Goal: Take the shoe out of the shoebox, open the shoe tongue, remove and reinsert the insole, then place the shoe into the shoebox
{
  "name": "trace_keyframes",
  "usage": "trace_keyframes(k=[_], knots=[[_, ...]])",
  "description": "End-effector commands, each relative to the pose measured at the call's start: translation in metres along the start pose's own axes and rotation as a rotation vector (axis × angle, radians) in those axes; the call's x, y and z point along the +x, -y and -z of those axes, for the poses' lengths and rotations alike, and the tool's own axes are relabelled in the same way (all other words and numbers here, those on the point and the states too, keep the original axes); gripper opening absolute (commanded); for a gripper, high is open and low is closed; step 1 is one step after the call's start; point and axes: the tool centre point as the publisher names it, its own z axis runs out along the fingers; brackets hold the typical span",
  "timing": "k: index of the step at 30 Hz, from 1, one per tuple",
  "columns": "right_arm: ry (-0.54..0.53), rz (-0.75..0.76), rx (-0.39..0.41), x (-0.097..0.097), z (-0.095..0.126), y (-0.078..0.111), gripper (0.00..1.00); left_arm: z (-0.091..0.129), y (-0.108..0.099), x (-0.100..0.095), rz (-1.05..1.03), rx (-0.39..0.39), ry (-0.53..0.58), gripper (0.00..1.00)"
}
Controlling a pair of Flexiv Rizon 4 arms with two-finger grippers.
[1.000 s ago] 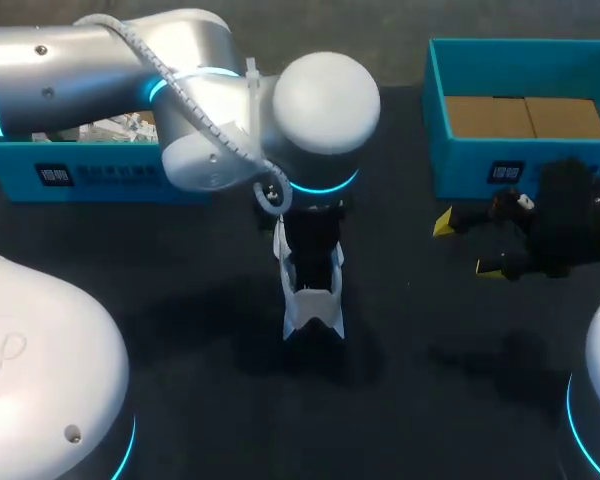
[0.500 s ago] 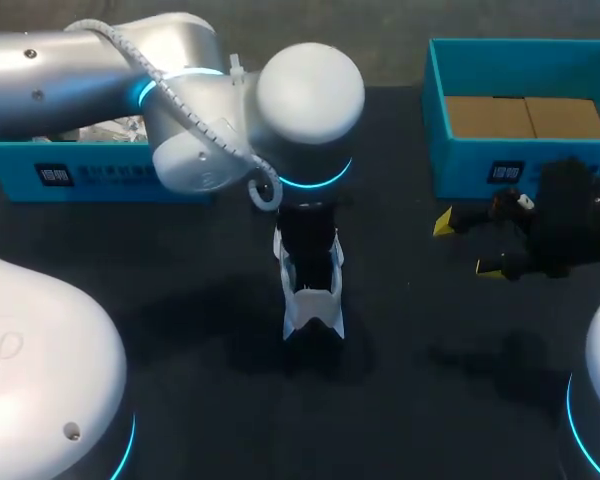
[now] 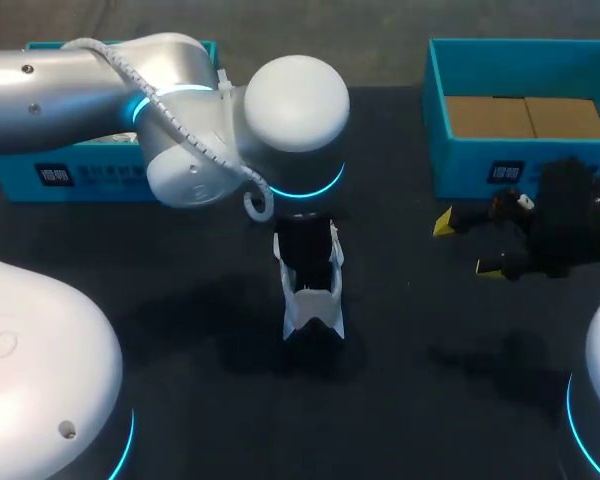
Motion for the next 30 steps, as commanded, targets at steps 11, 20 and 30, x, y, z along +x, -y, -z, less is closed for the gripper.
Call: trace_keyframes(k=[11, 20, 30], knots=[[0.003, -0.001, -0.004, 0.0, -0.001, 0.002, 1.0, -0.005, 0.006, -0.007, 0.102, 0.032, -0.015, 0.36], [0.003, -0.001, -0.004, 0.0, -0.001, 0.002, 1.0, 0.001, 0.005, -0.011, 0.485, -0.008, -0.105, 0.01], [0.003, -0.001, -0.004, 0.0, -0.001, 0.002, 1.0, 0.008, 0.0, -0.001, 0.926, -0.061, -0.078, 0.0]])
